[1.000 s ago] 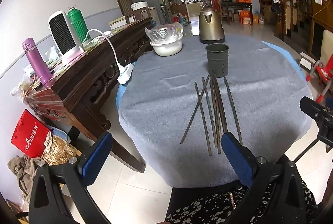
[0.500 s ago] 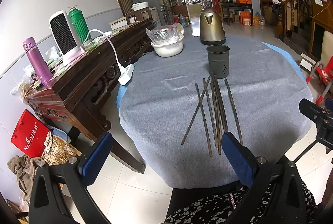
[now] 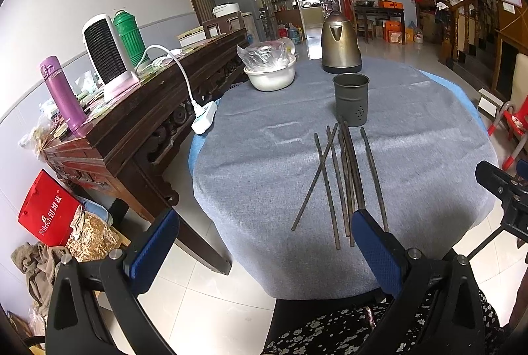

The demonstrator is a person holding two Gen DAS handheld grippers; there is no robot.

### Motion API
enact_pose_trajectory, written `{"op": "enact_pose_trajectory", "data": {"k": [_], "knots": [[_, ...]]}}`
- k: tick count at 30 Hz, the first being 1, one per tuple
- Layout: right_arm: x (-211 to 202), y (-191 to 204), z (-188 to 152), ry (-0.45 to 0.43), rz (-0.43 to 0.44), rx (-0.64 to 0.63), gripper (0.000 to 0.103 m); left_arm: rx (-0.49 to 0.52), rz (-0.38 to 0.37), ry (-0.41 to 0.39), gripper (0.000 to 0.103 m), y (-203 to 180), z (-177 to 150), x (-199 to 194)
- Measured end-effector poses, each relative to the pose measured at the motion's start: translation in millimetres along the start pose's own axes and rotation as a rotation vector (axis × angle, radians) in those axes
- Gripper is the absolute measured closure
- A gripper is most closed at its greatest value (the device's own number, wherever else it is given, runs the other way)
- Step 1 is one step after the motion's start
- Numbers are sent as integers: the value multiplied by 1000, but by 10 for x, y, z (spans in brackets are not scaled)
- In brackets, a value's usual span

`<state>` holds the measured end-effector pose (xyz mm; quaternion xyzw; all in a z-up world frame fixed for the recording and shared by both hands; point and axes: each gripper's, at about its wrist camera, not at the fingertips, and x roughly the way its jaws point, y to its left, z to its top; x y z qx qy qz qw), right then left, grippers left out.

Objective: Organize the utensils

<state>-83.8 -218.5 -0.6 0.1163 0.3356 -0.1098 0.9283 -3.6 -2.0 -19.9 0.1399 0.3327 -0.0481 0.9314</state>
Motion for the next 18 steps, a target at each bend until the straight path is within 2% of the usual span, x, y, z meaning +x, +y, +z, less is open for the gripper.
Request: {"op": "enact_pose_trajectory", "data": {"k": [18], "knots": [[2, 2, 2, 4, 1, 0, 0, -5, -13, 0, 0, 5, -18, 9]]}}
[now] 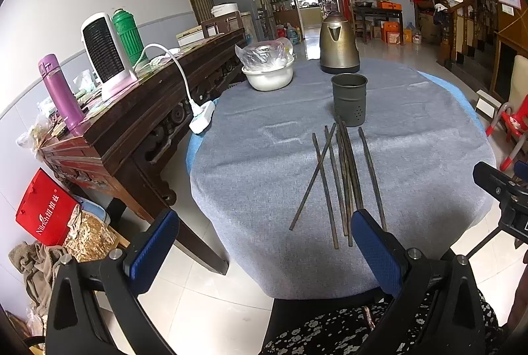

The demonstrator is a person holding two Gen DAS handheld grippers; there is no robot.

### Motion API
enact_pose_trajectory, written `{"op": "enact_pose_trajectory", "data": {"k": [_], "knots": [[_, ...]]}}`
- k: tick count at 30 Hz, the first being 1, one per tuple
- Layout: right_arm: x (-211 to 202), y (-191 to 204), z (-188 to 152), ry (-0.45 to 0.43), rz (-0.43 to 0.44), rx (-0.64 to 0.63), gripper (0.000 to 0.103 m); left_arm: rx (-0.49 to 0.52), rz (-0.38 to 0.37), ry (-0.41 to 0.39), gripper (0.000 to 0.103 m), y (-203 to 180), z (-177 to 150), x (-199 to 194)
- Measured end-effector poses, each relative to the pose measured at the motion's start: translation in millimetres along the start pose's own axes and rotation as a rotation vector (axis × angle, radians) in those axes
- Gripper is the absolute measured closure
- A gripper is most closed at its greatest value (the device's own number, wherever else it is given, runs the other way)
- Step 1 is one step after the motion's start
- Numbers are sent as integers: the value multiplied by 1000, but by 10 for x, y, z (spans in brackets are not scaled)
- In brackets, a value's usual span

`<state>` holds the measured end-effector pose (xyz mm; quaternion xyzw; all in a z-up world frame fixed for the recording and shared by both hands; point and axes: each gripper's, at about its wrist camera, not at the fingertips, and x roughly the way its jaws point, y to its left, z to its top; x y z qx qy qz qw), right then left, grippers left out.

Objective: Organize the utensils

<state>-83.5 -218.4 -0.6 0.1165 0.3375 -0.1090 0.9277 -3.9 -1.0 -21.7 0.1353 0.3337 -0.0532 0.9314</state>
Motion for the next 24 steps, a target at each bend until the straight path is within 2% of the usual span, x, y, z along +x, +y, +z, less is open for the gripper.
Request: {"op": "enact_pose_trajectory", "data": {"k": [24], "knots": [[107, 1, 37, 11, 13, 1, 0, -25, -13, 41, 0, 62, -14, 110]]}}
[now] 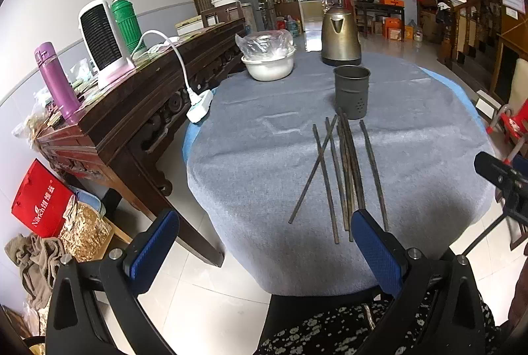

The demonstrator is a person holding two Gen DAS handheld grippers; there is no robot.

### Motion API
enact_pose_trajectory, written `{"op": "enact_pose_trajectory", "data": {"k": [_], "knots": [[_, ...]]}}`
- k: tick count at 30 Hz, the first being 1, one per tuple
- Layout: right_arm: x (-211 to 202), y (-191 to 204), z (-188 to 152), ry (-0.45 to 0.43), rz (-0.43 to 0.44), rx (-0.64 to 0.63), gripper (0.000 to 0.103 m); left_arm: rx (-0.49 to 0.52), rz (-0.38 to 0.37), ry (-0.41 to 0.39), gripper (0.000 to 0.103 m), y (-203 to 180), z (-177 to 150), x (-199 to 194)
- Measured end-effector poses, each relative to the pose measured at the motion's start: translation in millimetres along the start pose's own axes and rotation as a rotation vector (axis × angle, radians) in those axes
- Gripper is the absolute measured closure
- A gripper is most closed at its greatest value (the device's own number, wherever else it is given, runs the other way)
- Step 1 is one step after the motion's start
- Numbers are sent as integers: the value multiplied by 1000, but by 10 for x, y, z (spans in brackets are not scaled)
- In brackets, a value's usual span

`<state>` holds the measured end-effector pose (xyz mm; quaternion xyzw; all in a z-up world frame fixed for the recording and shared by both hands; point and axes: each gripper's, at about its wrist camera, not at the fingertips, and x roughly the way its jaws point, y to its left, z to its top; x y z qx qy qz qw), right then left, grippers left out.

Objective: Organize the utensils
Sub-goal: 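Lower the right gripper onto the chopsticks and grasp one chopstick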

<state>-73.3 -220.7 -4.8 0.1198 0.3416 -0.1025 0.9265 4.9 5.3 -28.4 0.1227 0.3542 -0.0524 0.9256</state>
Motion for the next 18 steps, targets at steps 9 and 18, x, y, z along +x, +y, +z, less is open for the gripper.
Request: {"op": "enact_pose_trajectory", "data": {"k": [9, 18], "knots": [[322, 4, 286, 33, 8, -20, 0, -10, 13, 36, 0, 20, 75, 229], [982, -99, 619, 127, 109, -3, 12, -68, -66, 130, 0, 185, 422, 932]]}}
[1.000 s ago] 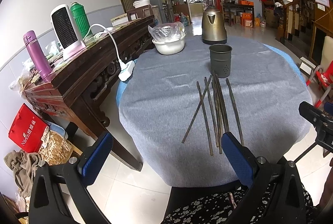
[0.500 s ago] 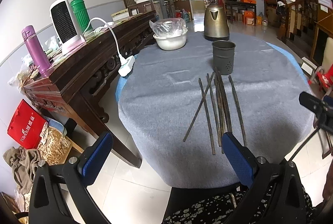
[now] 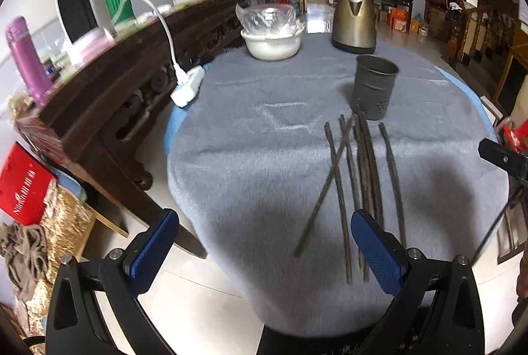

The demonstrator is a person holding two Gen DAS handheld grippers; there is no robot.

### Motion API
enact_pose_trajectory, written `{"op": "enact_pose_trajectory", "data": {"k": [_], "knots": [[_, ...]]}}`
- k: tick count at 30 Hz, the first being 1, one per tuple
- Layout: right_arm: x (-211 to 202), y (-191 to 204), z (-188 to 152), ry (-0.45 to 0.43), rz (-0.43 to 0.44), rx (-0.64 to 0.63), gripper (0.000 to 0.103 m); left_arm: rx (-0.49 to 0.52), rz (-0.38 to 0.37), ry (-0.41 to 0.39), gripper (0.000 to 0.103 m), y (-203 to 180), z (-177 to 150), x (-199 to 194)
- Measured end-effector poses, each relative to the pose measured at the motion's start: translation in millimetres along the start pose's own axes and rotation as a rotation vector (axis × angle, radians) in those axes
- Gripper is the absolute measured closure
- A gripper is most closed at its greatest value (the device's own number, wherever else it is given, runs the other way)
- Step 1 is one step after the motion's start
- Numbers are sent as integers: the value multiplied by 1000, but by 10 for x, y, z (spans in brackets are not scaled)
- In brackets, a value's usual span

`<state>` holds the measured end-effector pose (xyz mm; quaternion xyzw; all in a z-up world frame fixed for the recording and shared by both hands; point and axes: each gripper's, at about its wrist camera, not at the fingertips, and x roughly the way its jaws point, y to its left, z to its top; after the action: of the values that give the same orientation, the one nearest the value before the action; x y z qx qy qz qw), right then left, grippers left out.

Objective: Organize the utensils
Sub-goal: 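Lower the right gripper onto the chopsticks and grasp one chopstick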

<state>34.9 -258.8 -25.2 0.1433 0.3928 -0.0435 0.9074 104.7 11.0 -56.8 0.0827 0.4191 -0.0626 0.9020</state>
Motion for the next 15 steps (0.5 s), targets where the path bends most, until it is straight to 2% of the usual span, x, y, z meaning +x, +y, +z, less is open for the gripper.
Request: {"op": "enact_pose_trajectory", "data": {"k": [5, 6, 7, 9, 13, 15], "knots": [[566, -41, 202, 104, 50, 18, 37, -18, -71, 85, 0, -20, 233, 520], [688, -42, 236, 128, 59, 22, 45, -13, -86, 98, 3, -45, 280, 615], [816, -40, 269, 154, 72, 29, 52, -4, -105, 108, 10, -90, 333, 711], [1059, -27, 338, 193, 94, 41, 61, 11, -145, 123, 19, -165, 436, 851], [1452, -22, 494, 237, 137, 70, 63, 51, -222, 126, 39, -319, 644, 1066], [1601, -23, 558, 261, 162, 88, 63, 72, -287, 133, 47, -407, 750, 1176]]}}
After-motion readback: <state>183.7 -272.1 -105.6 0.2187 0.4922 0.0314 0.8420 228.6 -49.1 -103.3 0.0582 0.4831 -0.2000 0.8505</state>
